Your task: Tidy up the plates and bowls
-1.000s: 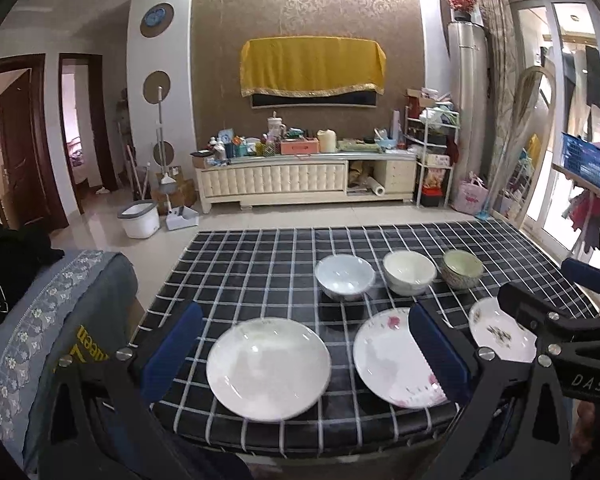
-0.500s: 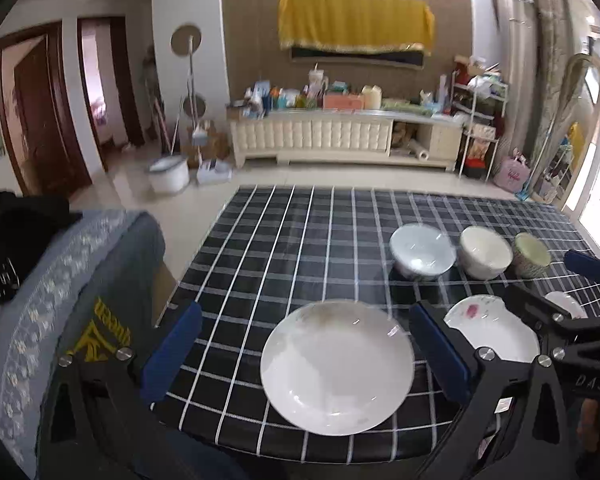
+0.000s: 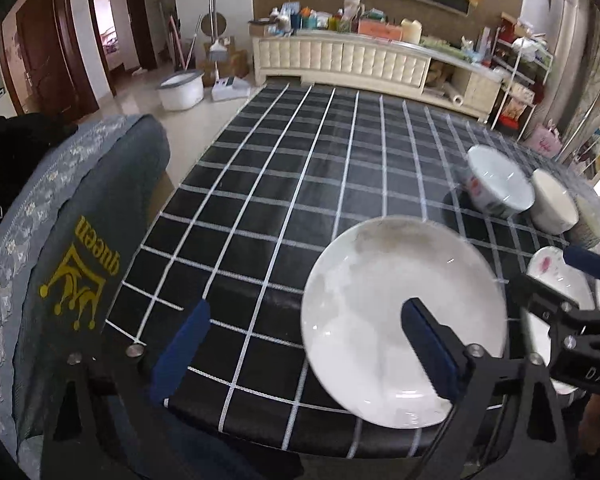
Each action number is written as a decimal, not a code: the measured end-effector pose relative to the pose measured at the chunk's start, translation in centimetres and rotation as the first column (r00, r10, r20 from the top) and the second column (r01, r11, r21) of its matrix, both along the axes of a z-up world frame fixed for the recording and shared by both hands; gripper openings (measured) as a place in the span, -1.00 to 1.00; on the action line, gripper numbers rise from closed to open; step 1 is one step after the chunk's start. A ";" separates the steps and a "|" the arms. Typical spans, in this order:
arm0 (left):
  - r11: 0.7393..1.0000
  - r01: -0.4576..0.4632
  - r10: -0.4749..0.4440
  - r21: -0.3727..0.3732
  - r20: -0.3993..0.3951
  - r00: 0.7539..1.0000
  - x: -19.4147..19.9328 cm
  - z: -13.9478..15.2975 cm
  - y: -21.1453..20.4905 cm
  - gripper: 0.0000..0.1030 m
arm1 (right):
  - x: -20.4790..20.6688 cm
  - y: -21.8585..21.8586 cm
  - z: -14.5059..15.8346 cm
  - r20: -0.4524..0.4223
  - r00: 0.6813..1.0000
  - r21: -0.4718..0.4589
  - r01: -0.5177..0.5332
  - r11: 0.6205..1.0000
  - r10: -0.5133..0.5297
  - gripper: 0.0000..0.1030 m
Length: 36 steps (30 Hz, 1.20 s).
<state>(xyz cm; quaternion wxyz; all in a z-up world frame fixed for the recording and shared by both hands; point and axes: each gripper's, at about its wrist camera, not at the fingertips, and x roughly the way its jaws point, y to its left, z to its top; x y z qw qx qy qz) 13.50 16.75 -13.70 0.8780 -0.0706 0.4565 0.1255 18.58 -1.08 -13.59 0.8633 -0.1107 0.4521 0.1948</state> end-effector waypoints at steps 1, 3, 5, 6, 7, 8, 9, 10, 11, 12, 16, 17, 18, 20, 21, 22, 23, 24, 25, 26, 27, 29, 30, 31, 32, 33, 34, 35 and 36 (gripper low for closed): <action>1.000 0.001 -0.002 -0.014 -0.017 1.000 0.2 -0.8 0.2 0.67 | 0.1 0.2 -0.3 -0.006 1.000 -0.002 -0.007 1.000 0.007 0.57; 1.000 0.001 -0.003 -0.028 -0.041 0.999 0.5 -1.9 0.5 0.49 | 0.5 0.4 -0.9 -0.014 1.000 -0.005 -0.017 1.000 0.017 0.51; 1.000 0.003 -0.005 -0.029 -0.072 0.997 0.9 -3.0 0.7 0.36 | 0.9 0.6 -1.5 -0.019 1.000 -0.015 -0.017 1.000 0.017 0.46; 1.000 -0.001 -0.001 -0.031 -0.080 0.997 1.0 -3.5 0.9 0.27 | 1.1 0.6 -1.7 -0.023 1.000 -0.019 -0.013 1.000 0.013 0.46; 0.999 -0.004 0.000 -0.038 -0.087 0.996 1.0 -3.9 1.1 0.23 | 1.2 0.7 -2.0 -0.031 0.999 -0.020 -0.011 1.000 0.011 0.45; 0.999 -0.003 -0.002 -0.051 -0.095 0.996 1.0 -4.2 1.3 0.18 | 1.4 0.7 -2.3 -0.042 0.999 -0.026 -0.007 1.000 0.006 0.45; 0.998 -0.004 -0.002 -0.060 -0.101 0.995 1.0 -4.4 1.4 0.14 | 1.6 0.7 -2.6 -0.048 0.999 -0.036 -0.002 0.999 0.001 0.45; 0.997 -0.005 -0.003 -0.071 -0.111 0.994 0.9 -4.6 1.5 0.13 | 1.7 0.7 -2.9 -0.051 0.999 -0.042 -0.002 0.999 0.000 0.44; 0.997 -0.003 -0.008 -0.082 -0.122 0.992 1.0 -4.9 1.6 0.12 | 1.8 0.8 -3.2 -0.056 0.998 -0.049 -0.002 0.999 0.000 0.41; 0.997 0.000 -0.011 -0.083 -0.128 0.992 1.0 -5.0 1.6 0.10 | 1.8 0.9 -3.4 -0.062 0.998 -0.052 -0.004 0.999 0.001 0.40; 0.996 0.022 -0.035 -0.090 -0.148 0.988 1.4 -5.8 1.2 0.03 | 1.9 1.0 -4.4 -0.100 0.995 -0.053 0.002 0.999 -0.008 0.28; 0.995 0.025 -0.039 -0.097 -0.152 0.988 1.5 -5.9 1.2 0.00 | 1.9 1.0 -4.6 -0.112 0.994 -0.049 0.003 0.999 -0.008 0.24; 0.994 0.029 -0.045 -0.107 -0.148 0.988 1.7 -5.9 1.3 -0.01 | 2.0 1.0 -4.9 -0.120 0.993 -0.051 0.003 0.999 -0.009 0.22; 0.994 0.038 -0.053 -0.104 -0.145 0.988 1.9 -5.9 1.0 -0.04 | 2.0 0.9 -5.2 -0.130 0.991 -0.051 0.006 0.999 -0.012 0.08; 0.994 0.042 -0.056 -0.103 -0.146 0.988 2.2 -5.9 1.0 -0.08 | 2.0 0.9 -5.4 -0.139 0.990 -0.045 0.005 0.999 -0.011 0.05; 0.994 0.046 -0.061 -0.103 -0.147 0.987 2.3 -5.9 0.8 -0.12 | 2.0 0.8 -5.4 -0.144 0.990 -0.034 0.004 0.999 -0.009 0.00; 0.993 0.056 -0.072 -0.108 -0.146 0.987 2.4 -5.9 0.6 -0.20 | 1.9 0.7 -5.5 -0.145 0.989 -0.030 0.004 1.000 -0.009 -0.03; 0.992 0.062 -0.079 -0.113 -0.146 0.986 2.6 -5.9 0.6 -0.26 | 1.9 0.7 -5.4 -0.143 0.990 -0.030 0.004 1.000 -0.009 -0.03; 0.991 0.073 -0.089 -0.114 -0.147 0.985 2.7 -5.9 0.4 -0.26 | 1.9 0.7 -5.4 -0.144 0.990 -0.029 0.007 1.000 -0.011 -0.03; 0.991 0.087 -0.102 -0.104 -0.148 0.984 2.8 -5.9 0.1 -0.26 | 1.8 0.6 -5.4 -0.144 0.989 -0.028 0.010 1.000 -0.014 -0.03; 0.991 0.096 -0.109 -0.091 -0.150 0.983 2.9 -5.9 -0.2 -0.26 | 1.8 0.7 -5.4 -0.144 0.989 -0.028 0.016 1.000 -0.019 -0.03; 0.990 0.105 -0.118 -0.089 -0.150 0.982 3.1 -5.8 -0.6 -0.29 | 1.7 0.6 -5.4 -0.145 0.989 -0.024 0.027 0.999 -0.030 -0.03; 0.991 0.102 -0.115 -0.090 -0.151 0.982 3.3 -5.9 -0.5 -0.29 | 1.7 0.5 -5.4 -0.147 0.988 -0.017 0.037 0.999 -0.040 -0.03; 0.991 0.099 -0.112 -0.093 -0.150 0.982 3.4 -5.9 -0.5 -0.29 | 1.7 0.4 -5.4 -0.152 0.987 -0.012 0.051 0.999 -0.052 -0.03; 0.991 0.098 -0.111 -0.093 -0.150 0.982 3.4 -5.9 -0.6 -0.29 | 1.9 0.4 -5.4 -0.156 0.986 -0.010 0.060 0.998 -0.061 -0.03; 0.991 0.101 -0.113 -0.085 -0.151 0.982 3.4 -5.9 -0.7 -0.29 | 2.0 0.3 -5.3 -0.160 0.985 -0.009 0.069 0.998 -0.069 -0.03; 0.991 0.111 -0.120 -0.068 -0.152 0.981 3.5 -5.9 -1.0 -0.28 | 2.1 0.3 -5.2 -0.162 0.984 -0.009 0.073 0.997 -0.074 -0.03; 0.991 0.115 -0.124 -0.065 -0.154 0.980 3.6 -5.9 -1.1 -0.29 | 2.2 0.2 -5.1 -0.165 0.983 -0.005 0.078 0.997 -0.078 -0.03; 0.991 0.115 -0.124 -0.069 -0.157 0.980 3.6 -5.9 -1.2 -0.29 | 2.2 0.2 -5.0 -0.166 0.983 0.001 0.081 0.997 -0.080 -0.03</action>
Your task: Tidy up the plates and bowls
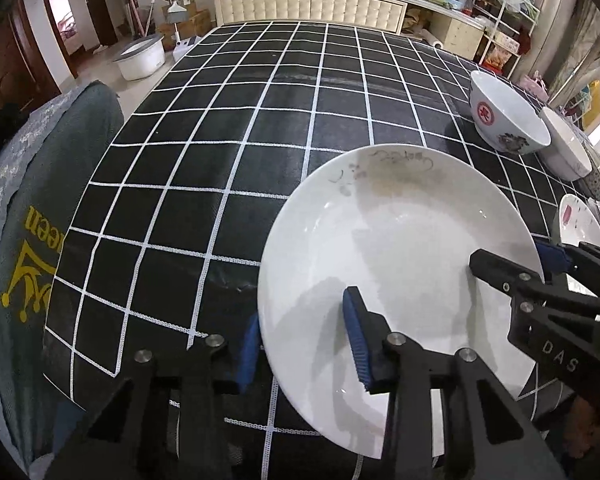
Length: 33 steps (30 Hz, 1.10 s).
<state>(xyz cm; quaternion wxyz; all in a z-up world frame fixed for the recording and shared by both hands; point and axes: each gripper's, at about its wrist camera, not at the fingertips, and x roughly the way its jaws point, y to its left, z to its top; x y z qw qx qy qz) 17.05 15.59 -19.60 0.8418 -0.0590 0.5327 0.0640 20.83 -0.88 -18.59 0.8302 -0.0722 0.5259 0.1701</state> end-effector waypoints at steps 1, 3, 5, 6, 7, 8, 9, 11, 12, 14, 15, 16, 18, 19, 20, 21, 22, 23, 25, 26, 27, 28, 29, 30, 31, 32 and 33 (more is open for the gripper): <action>1.000 -0.001 0.001 -0.006 -0.003 1.000 0.1 0.0 0.0 -0.29 | 0.1 -0.1 0.1 0.001 1.000 0.003 0.002 1.000 -0.002 -0.03; 1.000 0.000 0.000 -0.006 0.002 1.000 0.3 0.2 0.1 -0.29 | 0.3 -0.1 0.4 0.005 1.000 0.005 0.004 1.000 -0.004 -0.03; 1.000 -0.003 0.003 -0.009 0.010 1.000 0.4 0.3 0.1 -0.29 | 0.6 -0.1 0.4 -0.002 1.000 0.003 0.006 1.000 -0.006 -0.03; 1.000 -0.006 0.006 -0.011 0.011 1.000 0.4 0.4 0.2 -0.29 | 0.7 -0.3 0.2 -0.010 1.000 0.005 0.008 1.000 -0.008 -0.03; 1.000 -0.008 0.008 -0.010 0.012 1.000 0.6 0.5 0.1 -0.29 | 0.9 -0.4 0.0 -0.022 1.000 0.006 0.011 1.000 -0.011 -0.03; 1.000 -0.008 0.008 -0.006 0.010 1.000 0.8 0.5 0.1 -0.29 | 1.0 -0.4 -0.1 -0.028 1.000 0.006 0.013 1.000 -0.013 -0.03; 1.000 -0.007 0.007 -0.002 0.009 1.000 0.9 0.5 0.0 -0.29 | 1.0 -0.4 -0.2 -0.031 0.999 0.003 0.014 1.000 -0.014 -0.03; 1.000 -0.002 0.002 0.012 0.003 1.000 1.1 0.4 -0.2 -0.29 | 1.0 -0.3 -0.3 -0.025 1.000 -0.011 0.009 1.000 -0.009 -0.03; 1.000 0.000 0.000 0.014 0.002 1.000 1.2 0.2 -0.3 -0.29 | 0.9 -0.2 -0.3 -0.015 1.000 -0.017 0.002 1.000 -0.002 -0.03; 1.000 -0.002 0.002 0.013 -0.003 1.000 1.2 -0.1 -0.3 -0.29 | 0.8 -0.2 -0.3 -0.016 1.000 -0.018 -0.004 1.000 0.004 -0.03; 1.000 -0.005 0.005 0.009 0.001 1.000 1.2 -0.1 -0.2 -0.29 | 0.9 -0.4 -0.2 -0.024 1.000 -0.003 -0.004 1.000 0.004 -0.03; 1.000 -0.006 0.006 0.006 0.002 1.000 1.2 -0.1 -0.1 -0.29 | 0.9 -0.7 -0.1 -0.032 0.999 0.014 -0.003 1.000 0.003 -0.03; 1.000 -0.008 0.008 0.012 -0.004 1.000 1.1 -0.1 -0.1 -0.29 | 0.7 -1.2 0.5 -0.009 1.000 0.017 0.001 1.000 -0.001 -0.03; 0.999 -0.011 0.011 0.032 -0.009 1.000 1.0 0.0 0.0 -0.29 | 0.5 -1.5 0.9 0.004 1.000 0.020 0.003 1.000 -0.003 -0.03; 0.999 -0.014 0.015 0.048 -0.010 1.000 0.9 0.1 0.0 -0.29 | 0.4 -1.8 1.2 0.008 1.000 0.028 0.005 1.000 -0.005 -0.03; 0.998 -0.020 0.021 0.065 -0.011 1.000 0.7 0.2 0.1 -0.29 | 0.3 -2.1 1.5 0.011 1.000 0.040 0.008 0.999 -0.008 -0.03; 0.997 -0.029 0.030 0.075 -0.011 0.999 0.5 0.4 0.3 -0.29 | 0.0 -2.4 1.9 0.016 1.000 0.050 0.010 0.999 -0.011 -0.03; 0.996 -0.044 0.045 0.080 -0.013 0.999 0.2 0.5 0.7 -0.29 | -0.3 -2.7 2.2 0.026 1.000 0.051 0.014 0.999 -0.015 -0.03; 0.994 -0.075 0.076 0.082 -0.011 0.997 -0.3 1.1 1.4 -0.29 | -1.1 -3.5 2.9 0.052 0.998 0.043 0.019 0.999 -0.022 -0.03; 0.992 -0.093 0.094 0.084 -0.006 0.996 -0.6 1.5 1.7 -0.29 | -1.4 -3.8 3.1 0.057 0.998 0.044 0.022 0.999 -0.025 -0.03; 0.989 -0.110 0.111 0.096 0.000 0.994 -0.9 2.1 1.7 -0.29 | -1.6 -4.2 3.4 0.061 0.998 0.048 0.028 0.998 -0.031 -0.03; 0.987 -0.116 0.116 0.111 0.010 0.993 -1.2 2.6 1.6 -0.29 | -2.0 -5.1 3.7 0.065 0.997 0.053 0.039 0.998 -0.043 -0.03; 0.987 -0.114 0.113 0.117 0.021 0.993 -1.4 3.1 1.3 -0.29 | -2.2 -5.6 3.9 0.069 0.996 0.057 0.050 0.997 -0.054 -0.03; 0.987 -0.109 0.106 0.116 0.035 0.994 -1.6 3.8 0.9 -0.29 | -2.4 -6.2 4.1 0.071 0.995 0.060 0.060 0.996 -0.064 -0.03; 0.988 -0.101 0.096 0.113 0.047 0.994 -1.7 4.3 0.3 -0.29 | -2.6 -7.1 4.4 0.074 0.994 0.064 0.073 0.995 -0.078 -0.03; 0.990 -0.089 0.084 0.108 0.057 0.995 -1.8 4.9 -0.3 -0.29 | -2.6 -7.5 4.5 0.074 0.993 0.068 0.082 0.994 -0.087 -0.03; 0.992 -0.079 0.072 0.102 0.065 0.995 -1.9 5.2 -0.9 -0.29 | -2.6 -8.0 4.8 0.075 0.993 0.072 0.089 0.993 -0.094 -0.03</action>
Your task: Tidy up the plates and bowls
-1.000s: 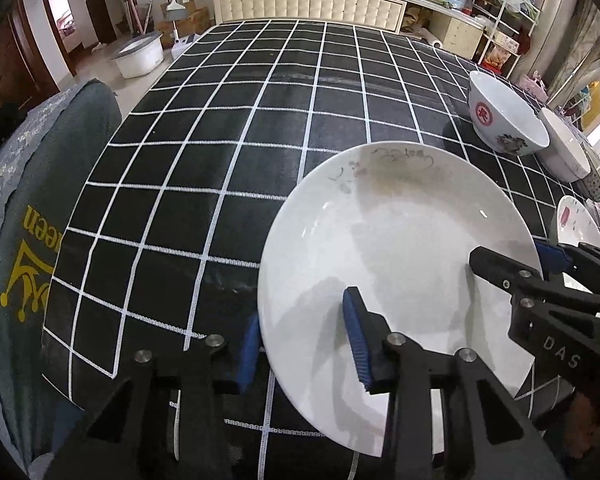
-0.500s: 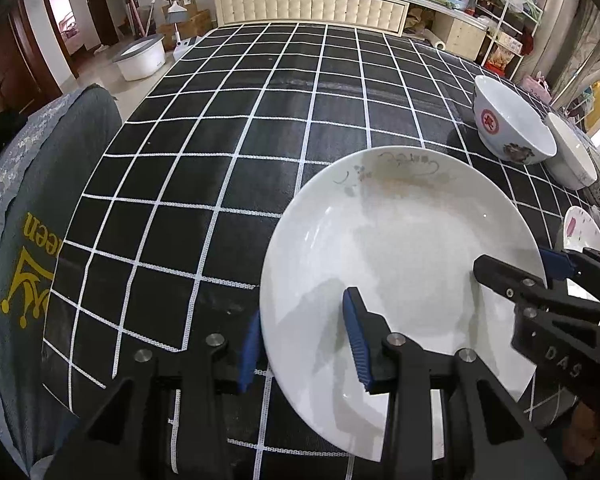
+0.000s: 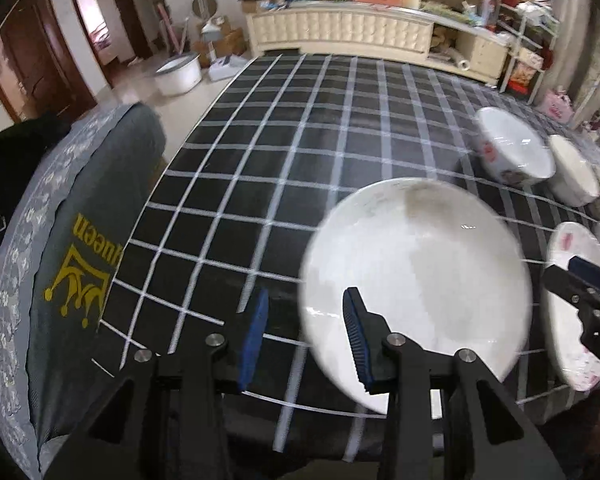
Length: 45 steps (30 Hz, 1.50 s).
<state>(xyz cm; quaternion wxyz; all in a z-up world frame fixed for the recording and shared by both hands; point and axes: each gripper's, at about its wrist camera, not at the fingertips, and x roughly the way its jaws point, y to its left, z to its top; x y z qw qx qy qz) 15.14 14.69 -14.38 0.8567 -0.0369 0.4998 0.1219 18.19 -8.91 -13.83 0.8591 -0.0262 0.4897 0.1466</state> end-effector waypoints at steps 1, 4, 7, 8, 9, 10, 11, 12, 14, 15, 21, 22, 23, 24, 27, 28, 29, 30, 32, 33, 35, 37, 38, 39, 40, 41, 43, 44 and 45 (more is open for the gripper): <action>1.000 0.016 -0.016 -0.009 0.010 1.000 -0.1 0.4 -0.7 -0.29 | -0.3 -0.9 0.2 0.004 1.000 0.002 0.011 1.000 -0.011 -0.03; 0.996 0.074 -0.073 -0.052 0.032 0.997 0.0 1.1 -3.3 -0.29 | -0.8 -2.9 0.6 0.013 0.999 0.005 0.036 0.999 -0.036 -0.03; 0.985 0.134 -0.129 -0.111 0.050 0.990 0.1 1.4 -6.0 -0.29 | -1.5 -5.3 0.6 0.018 0.997 0.004 0.072 0.997 -0.072 -0.03; 0.978 0.161 -0.155 -0.132 0.055 0.986 0.1 1.4 -7.2 -0.29 | -1.7 -6.1 0.6 0.016 0.996 0.004 0.082 0.997 -0.082 -0.03; 0.973 0.181 -0.174 -0.142 0.059 0.983 0.1 1.4 -8.2 -0.29 | -1.9 -6.7 0.6 0.014 0.996 0.005 0.093 0.996 -0.093 -0.03; 0.969 0.196 -0.189 -0.149 0.062 0.980 0.0 1.4 -9.1 -0.29 | -2.1 -7.4 0.5 0.012 0.994 0.006 0.107 0.994 -0.107 -0.03; 0.962 0.221 -0.213 -0.162 0.061 0.975 0.0 1.3 -10.2 -0.29 | -2.2 -8.1 0.4 0.009 0.993 0.007 0.118 0.993 -0.118 -0.03; 0.958 0.233 -0.226 -0.168 0.060 0.972 0.0 1.1 -10.8 -0.29 | -2.4 -8.7 0.2 0.007 0.991 0.008 0.130 0.991 -0.130 -0.03; 0.949 0.264 -0.259 -0.171 0.051 0.964 0.1 0.8 -12.6 -0.30 | -2.7 -9.8 0.1 0.003 0.989 0.011 0.149 0.989 -0.149 -0.03; 0.948 0.271 -0.267 -0.169 0.046 0.963 0.1 0.7 -13.3 -0.30 | -2.7 -10.3 0.0 0.001 0.987 0.012 0.158 0.987 -0.158 -0.03; 0.937 0.303 -0.306 -0.175 0.010 0.952 1.4 -0.6 -16.2 -0.30 | -2.6 -12.8 -0.9 -0.017 0.979 0.019 0.205 0.979 -0.205 -0.03; 0.935 0.307 -0.311 -0.175 0.005 0.950 1.6 -0.7 -16.4 -0.30 | -2.5 -13.1 -1.0 -0.020 0.978 0.018 0.210 0.978 -0.209 -0.03; 0.933 0.314 -0.319 -0.175 0.001 0.948 1.9 -0.9 -16.9 -0.29 | -2.4 -13.4 -1.2 -0.024 0.976 0.016 0.217 0.976 -0.216 -0.03; 0.932 0.318 -0.324 -0.175 -0.003 0.946 2.0 -1.0 -17.0 -0.29 | -2.3 -13.5 -1.4 -0.027 0.975 0.016 0.220 0.975 -0.220 -0.03; 0.928 0.328 -0.336 -0.178 -0.014 0.942 2.6 -1.6 -17.5 -0.29 | -2.0 -14.0 -1.6 -0.030 0.973 0.011 0.231 0.973 -0.230 -0.03; 0.926 0.332 -0.340 -0.179 -0.016 0.940 2.8 -1.8 -17.5 -0.30 | -1.9 -14.2 -1.7 -0.031 0.972 0.009 0.234 0.972 -0.234 -0.03; 0.924 0.337 -0.346 -0.181 -0.019 0.938 2.9 -2.0 -17.7 -0.34 | -1.8 -14.4 -1.7 -0.031 0.972 0.009 0.235 0.972 -0.235 -0.03; 0.922 0.342 -0.352 -0.183 -0.024 0.936 3.1 -2.2 -17.9 -0.38 | -1.7 -14.6 -1.8 -0.035 0.971 0.009 0.238 0.971 -0.237 -0.03; 0.919 0.348 -0.360 -0.183 -0.032 0.932 3.4 -2.5 -18.2 -0.38 | -1.4 -14.9 -2.0 -0.042 0.970 0.010 0.242 0.970 -0.241 -0.03; 0.919 0.350 -0.362 -0.183 -0.036 0.932 3.5 -2.6 -18.3 -0.38 | -1.3 -15.0 -2.2 -0.046 0.969 0.010 0.243 0.970 -0.242 -0.03; 0.919 0.349 -0.363 -0.184 -0.047 0.931 3.9 -2.9 -18.5 -0.38 | -1.1 -15.1 -2.6 -0.054 0.969 0.006 0.242 0.970 -0.242 -0.03; 0.919 0.348 -0.363 -0.187 -0.056 0.930 4.2 -3.3 -18.6 -0.38 | -0.8 -15.2 -3.0 -0.065 0.969 0.006 0.240 0.971 -0.239 -0.03; 0.919 0.347 -0.364 -0.188 -0.063 0.929 4.3 -3.5 -18.7 -0.38 | -0.7 -15.2 -3.1 -0.070 0.969 0.007 0.239 0.971 -0.238 -0.03; 0.919 0.348 -0.365 -0.187 -0.068 0.929 4.5 -3.7 -18.8 -0.38 | -0.7 -15.2 -3.3 -0.075 0.969 0.005 0.238 0.971 -0.237 -0.03; 0.919 0.348 -0.366 -0.187 -0.072 0.928 4.6 -3.8 -18.9 -0.38 | -0.6 -15.1 -3.6 -0.080 0.969 0.005 0.235 0.972 -0.234 -0.03; 0.918 0.350 -0.368 -0.187 -0.074 0.927 4.7 -4.0 -19.0 -0.38 | -0.5 -15.2 -3.7 -0.085 0.969 0.006 0.234 0.972 -0.232 -0.03; 0.916 0.355 -0.374 -0.185 -0.079 0.924 4.8 -4.3 -19.1 -0.38 | -0.4 -15.2 -4.2 -0.098 0.969 0.012 0.231 0.973 -0.228 -0.03; 0.916 0.356 -0.376 -0.184 -0.084 0.923 4.9 -4.5 -19.2 -0.38 | -0.4 -15.3 -4.3 -0.100 0.968 0.013 0.230 0.973 -0.228 -0.03; 0.915 0.357 -0.377 -0.187 -0.086 0.922 4.9 -4.6 -19.2 -0.39 | -0.4 -15.3 -4.4 -0.103 0.969 0.016 0.229 0.973 -0.227 -0.03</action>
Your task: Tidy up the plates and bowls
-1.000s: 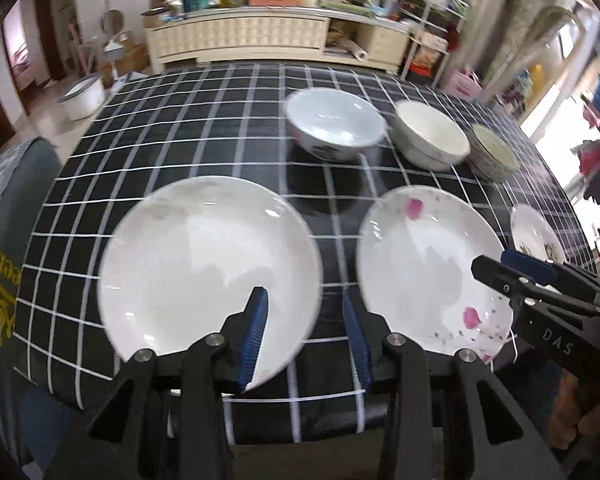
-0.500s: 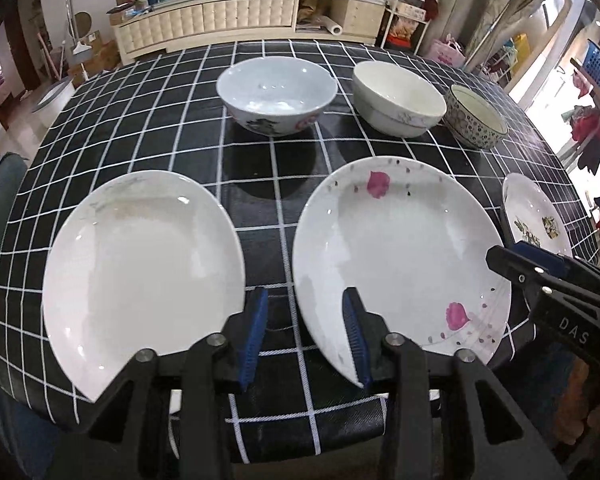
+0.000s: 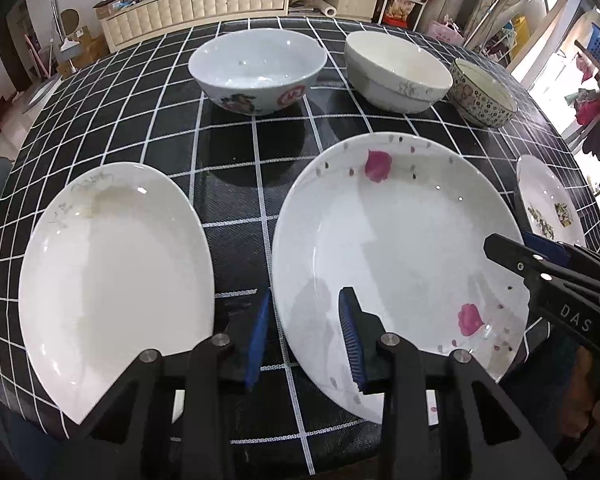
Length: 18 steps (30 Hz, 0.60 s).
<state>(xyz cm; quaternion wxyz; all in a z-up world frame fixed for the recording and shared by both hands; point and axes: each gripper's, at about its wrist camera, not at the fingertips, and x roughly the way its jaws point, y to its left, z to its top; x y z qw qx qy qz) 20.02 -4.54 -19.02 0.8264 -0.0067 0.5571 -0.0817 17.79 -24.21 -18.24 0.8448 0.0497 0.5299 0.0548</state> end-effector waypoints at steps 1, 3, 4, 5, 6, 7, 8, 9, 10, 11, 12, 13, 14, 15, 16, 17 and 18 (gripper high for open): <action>1.000 0.001 -0.001 -0.001 -0.004 1.000 0.1 -0.1 -0.1 -0.42 | 0.0 -0.1 -0.1 -0.002 1.000 0.003 -0.001 1.000 0.001 -0.03; 1.000 0.003 -0.003 -0.004 -0.014 1.000 0.2 -0.5 -0.2 -0.45 | 0.1 0.0 -0.3 -0.002 1.000 0.005 -0.002 1.000 0.002 -0.03; 1.000 0.003 -0.003 -0.004 -0.018 1.000 0.3 -0.6 -0.2 -0.45 | 0.1 -0.1 -0.4 -0.005 1.000 0.007 -0.002 1.000 0.002 -0.03; 1.000 0.003 -0.004 -0.004 -0.020 1.000 0.3 -0.7 -0.3 -0.45 | 0.2 -0.1 -0.5 -0.008 1.000 0.009 -0.002 1.000 0.003 -0.03; 1.000 0.002 -0.002 -0.004 -0.023 1.000 0.3 -0.9 -0.4 -0.45 | 0.3 -0.1 -0.6 -0.012 1.000 0.009 -0.003 1.000 0.003 -0.03; 1.000 -0.001 0.001 -0.008 -0.022 1.000 0.4 -0.9 -0.4 -0.45 | 0.4 -0.1 -0.7 -0.015 1.000 0.007 -0.004 1.000 0.004 -0.03; 1.000 -0.003 0.003 -0.012 -0.021 1.000 0.4 -1.0 -0.4 -0.45 | 0.4 0.0 -0.7 -0.012 1.000 0.000 -0.007 1.000 0.007 -0.03; 1.000 -0.004 0.004 -0.011 -0.020 1.000 0.5 -1.0 -0.4 -0.45 | 0.4 0.1 -0.7 -0.012 1.000 -0.008 -0.011 1.000 0.011 -0.03; 1.000 -0.005 0.005 -0.010 -0.020 1.000 0.5 -1.0 -0.4 -0.45 | 0.5 0.2 -0.7 -0.011 1.000 -0.006 -0.016 1.000 0.016 -0.03; 1.000 -0.005 0.005 -0.010 -0.018 1.000 0.6 -1.0 -0.4 -0.45 | 0.5 0.2 -0.7 -0.011 1.000 -0.005 -0.018 1.000 0.018 -0.03; 1.000 -0.004 0.004 -0.011 -0.018 1.000 0.6 -1.0 -0.4 -0.45 | 0.5 0.2 -0.7 -0.012 1.000 -0.006 -0.019 1.000 0.019 -0.03; 1.000 -0.003 0.003 -0.011 -0.017 1.000 0.7 -1.0 -0.4 -0.45 | 0.5 0.3 -0.8 -0.014 1.000 -0.003 -0.021 1.000 0.021 -0.03; 1.000 -0.002 0.002 -0.010 -0.017 1.000 0.7 -1.0 -0.4 -0.45 | 0.5 0.4 -0.8 -0.016 1.000 0.001 -0.023 1.000 0.023 -0.03; 1.000 -0.002 0.002 -0.009 -0.018 1.000 0.7 -1.0 -0.4 -0.45 | 0.4 0.4 -0.8 -0.019 0.999 0.006 -0.027 1.000 0.028 -0.05; 1.000 -0.003 0.003 -0.009 -0.019 1.000 0.8 -1.0 -0.4 -0.45 | 0.3 0.6 -0.8 -0.020 0.999 0.015 -0.035 0.999 0.036 -0.10; 1.000 -0.005 0.005 -0.009 -0.019 1.000 0.8 -1.0 -0.4 -0.45 | 0.5 0.8 -0.8 -0.018 0.999 0.005 -0.033 0.999 0.033 -0.12; 1.000 -0.006 0.006 -0.008 -0.018 1.000 0.8 -1.0 -0.4 -0.45 | 0.5 0.8 -0.7 -0.018 0.999 0.002 -0.028 1.000 0.028 -0.12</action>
